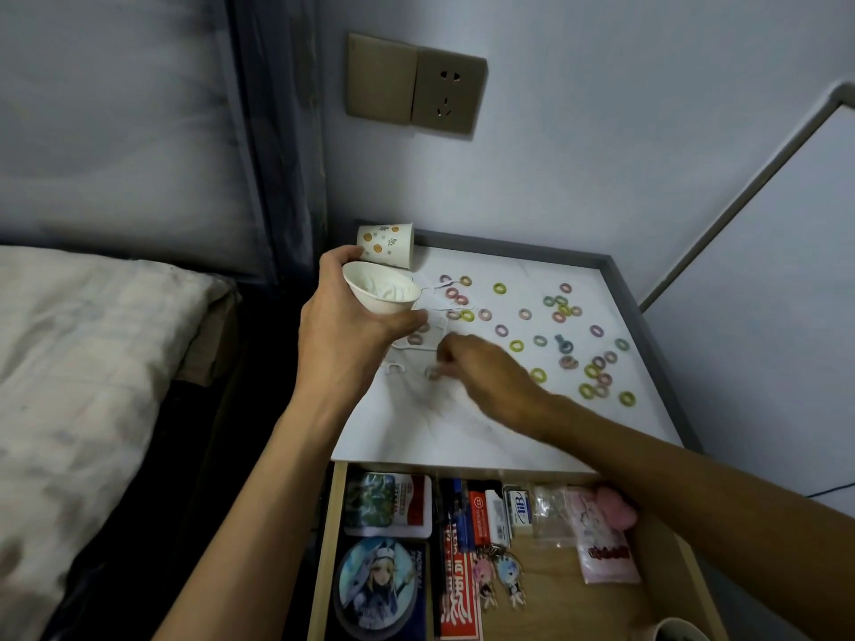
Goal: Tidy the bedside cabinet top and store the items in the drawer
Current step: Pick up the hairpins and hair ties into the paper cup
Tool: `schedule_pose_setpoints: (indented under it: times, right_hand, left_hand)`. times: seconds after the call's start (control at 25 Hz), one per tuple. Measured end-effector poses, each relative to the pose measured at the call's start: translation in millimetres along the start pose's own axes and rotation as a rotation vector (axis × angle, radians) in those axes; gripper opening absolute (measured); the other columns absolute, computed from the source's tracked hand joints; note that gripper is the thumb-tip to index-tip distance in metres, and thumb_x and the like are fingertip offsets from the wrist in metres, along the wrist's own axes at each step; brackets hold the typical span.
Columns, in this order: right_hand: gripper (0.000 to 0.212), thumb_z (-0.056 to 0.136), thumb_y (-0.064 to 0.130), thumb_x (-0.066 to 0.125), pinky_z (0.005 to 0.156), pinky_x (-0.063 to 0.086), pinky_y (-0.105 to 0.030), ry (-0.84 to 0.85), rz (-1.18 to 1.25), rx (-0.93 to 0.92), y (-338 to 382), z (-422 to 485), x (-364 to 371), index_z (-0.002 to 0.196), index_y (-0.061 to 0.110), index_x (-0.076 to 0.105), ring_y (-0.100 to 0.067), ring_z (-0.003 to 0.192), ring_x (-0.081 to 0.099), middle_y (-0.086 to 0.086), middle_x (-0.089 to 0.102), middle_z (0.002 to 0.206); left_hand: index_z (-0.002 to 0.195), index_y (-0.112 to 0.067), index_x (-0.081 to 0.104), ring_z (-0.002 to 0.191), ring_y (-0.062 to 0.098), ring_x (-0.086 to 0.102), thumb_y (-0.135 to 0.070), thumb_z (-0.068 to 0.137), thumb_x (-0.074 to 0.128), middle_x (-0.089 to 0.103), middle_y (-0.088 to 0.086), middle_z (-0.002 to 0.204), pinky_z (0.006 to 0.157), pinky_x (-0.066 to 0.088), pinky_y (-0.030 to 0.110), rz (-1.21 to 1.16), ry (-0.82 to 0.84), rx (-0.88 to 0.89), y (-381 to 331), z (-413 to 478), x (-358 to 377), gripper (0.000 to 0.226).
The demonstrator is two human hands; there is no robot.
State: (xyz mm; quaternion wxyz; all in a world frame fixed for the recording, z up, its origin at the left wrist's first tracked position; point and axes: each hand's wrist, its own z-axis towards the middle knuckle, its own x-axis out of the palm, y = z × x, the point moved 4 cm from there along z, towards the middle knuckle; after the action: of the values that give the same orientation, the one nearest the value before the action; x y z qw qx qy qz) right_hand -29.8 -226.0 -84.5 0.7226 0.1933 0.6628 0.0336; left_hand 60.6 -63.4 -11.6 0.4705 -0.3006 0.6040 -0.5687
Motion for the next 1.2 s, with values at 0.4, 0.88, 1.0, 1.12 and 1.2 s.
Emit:
schedule_pose_setpoints:
  times: [0.4,0.88,1.0,1.12,1.2]
  right_hand:
    - [0.017,0.083,0.019,0.074,0.073,0.045,-0.007,0.097,0.015,-0.335,75.0,46.8,-138.5,0.1,0.018,0.077,0.008,0.078,0.063,0.012,0.073,0.088]
    - [0.025,0.085,0.027,0.073,0.077,0.041,-0.022,0.073,-0.009,0.171,-70.4,92.8,-58.9,0.107,0.018,0.072,-0.009,0.091,0.06,0.001,0.069,0.108]
    - [0.038,0.078,0.026,0.079,0.077,0.035,-0.019,0.085,0.022,0.148,-76.7,102.8,-27.0,0.115,0.02,0.069,-0.006,0.092,0.051,0.007,0.058,0.112]
    - [0.027,0.078,0.019,0.079,0.066,0.036,-0.008,0.052,0.063,0.168,-84.1,108.1,-17.9,0.104,0.017,0.071,-0.007,0.085,0.054,0.006,0.057,0.097]
    - [0.019,0.078,0.014,0.079,0.061,0.038,-0.002,0.043,0.118,0.204,-91.6,103.1,-17.7,0.095,0.014,0.071,-0.008,0.08,0.056,0.007,0.058,0.085]
  left_hand:
    - [0.135,-0.028,0.043,0.1,0.017,0.061,-0.024,0.06,0.089,0.062,-0.006,0.116,0.076,0.051,0.03,0.113,0.094,0.063,-4.0,-3.5,17.9,0.088]
    - [0.133,-0.028,0.045,0.103,0.013,0.056,-0.021,0.06,0.091,0.057,-0.009,0.115,0.082,0.051,0.029,0.075,0.022,0.071,-3.0,2.6,10.9,0.087]
    - [0.132,-0.03,0.045,0.099,0.012,0.056,-0.021,0.06,0.09,0.056,-0.011,0.11,0.081,0.052,0.029,0.063,0.01,0.064,-2.1,6.0,10.3,0.085]
    - [0.133,-0.03,0.045,0.098,0.011,0.056,-0.021,0.06,0.091,0.056,-0.011,0.11,0.078,0.053,0.028,0.066,0.01,0.051,0.6,9.3,11.3,0.086]
    - [0.133,-0.03,0.045,0.097,0.01,0.056,-0.022,0.06,0.09,0.057,-0.012,0.109,0.074,0.051,0.023,0.065,0.014,0.05,2.0,10.1,12.4,0.086]
